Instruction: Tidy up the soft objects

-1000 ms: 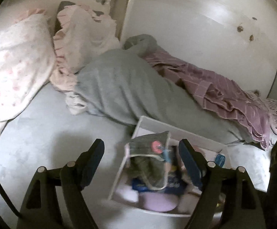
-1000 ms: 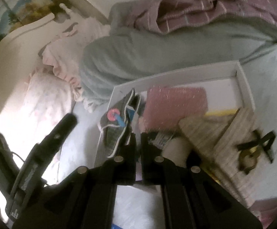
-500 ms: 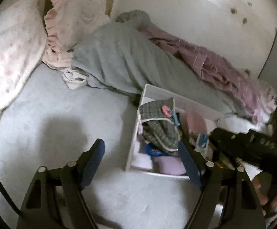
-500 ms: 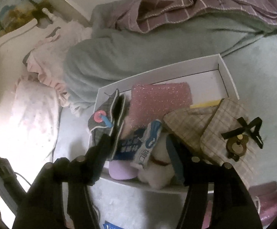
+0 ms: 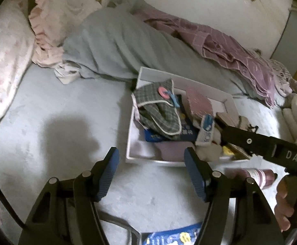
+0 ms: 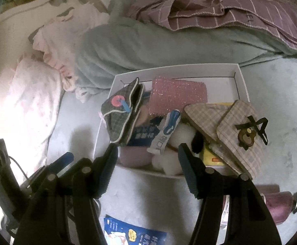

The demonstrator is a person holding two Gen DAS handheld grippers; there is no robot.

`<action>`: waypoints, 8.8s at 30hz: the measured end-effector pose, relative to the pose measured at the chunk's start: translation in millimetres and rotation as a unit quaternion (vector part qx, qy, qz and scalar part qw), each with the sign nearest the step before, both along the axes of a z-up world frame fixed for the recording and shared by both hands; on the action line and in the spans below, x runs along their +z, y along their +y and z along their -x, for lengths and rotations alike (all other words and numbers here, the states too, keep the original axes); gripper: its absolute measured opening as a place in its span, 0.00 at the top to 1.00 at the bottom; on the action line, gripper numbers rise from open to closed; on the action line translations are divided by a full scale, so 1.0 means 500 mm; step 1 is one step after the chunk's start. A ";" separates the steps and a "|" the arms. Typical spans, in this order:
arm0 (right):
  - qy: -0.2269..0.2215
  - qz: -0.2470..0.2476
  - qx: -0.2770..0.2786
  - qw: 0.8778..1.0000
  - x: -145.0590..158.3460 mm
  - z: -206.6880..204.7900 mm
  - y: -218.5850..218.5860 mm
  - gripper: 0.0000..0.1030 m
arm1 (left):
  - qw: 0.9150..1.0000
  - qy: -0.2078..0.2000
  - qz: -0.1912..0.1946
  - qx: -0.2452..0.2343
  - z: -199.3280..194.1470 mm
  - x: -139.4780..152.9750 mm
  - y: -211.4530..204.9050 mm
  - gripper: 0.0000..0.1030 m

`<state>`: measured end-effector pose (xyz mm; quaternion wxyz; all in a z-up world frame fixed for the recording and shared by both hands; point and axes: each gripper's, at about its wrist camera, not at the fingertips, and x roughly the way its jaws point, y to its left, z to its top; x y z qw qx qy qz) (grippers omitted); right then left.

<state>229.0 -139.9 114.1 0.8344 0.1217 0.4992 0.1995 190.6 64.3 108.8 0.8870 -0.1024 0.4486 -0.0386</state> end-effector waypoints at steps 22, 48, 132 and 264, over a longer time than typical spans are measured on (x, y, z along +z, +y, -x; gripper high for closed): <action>0.105 0.097 0.040 0.989 -0.113 0.190 0.002 0.39 | 0.993 0.082 0.040 -0.069 0.026 -0.054 0.075 0.36; 0.052 0.237 0.041 0.969 -0.173 0.310 0.207 0.33 | 0.994 0.090 0.056 0.008 0.035 -0.071 0.167 0.36; -0.091 -0.017 -0.089 0.992 -0.077 -0.033 -0.009 0.35 | 0.996 -0.079 -0.034 0.010 -0.041 -0.063 -0.032 0.33; 0.073 0.052 0.043 0.995 -0.053 0.032 0.018 0.56 | 0.992 0.076 -0.099 0.034 -0.016 -0.049 0.009 0.23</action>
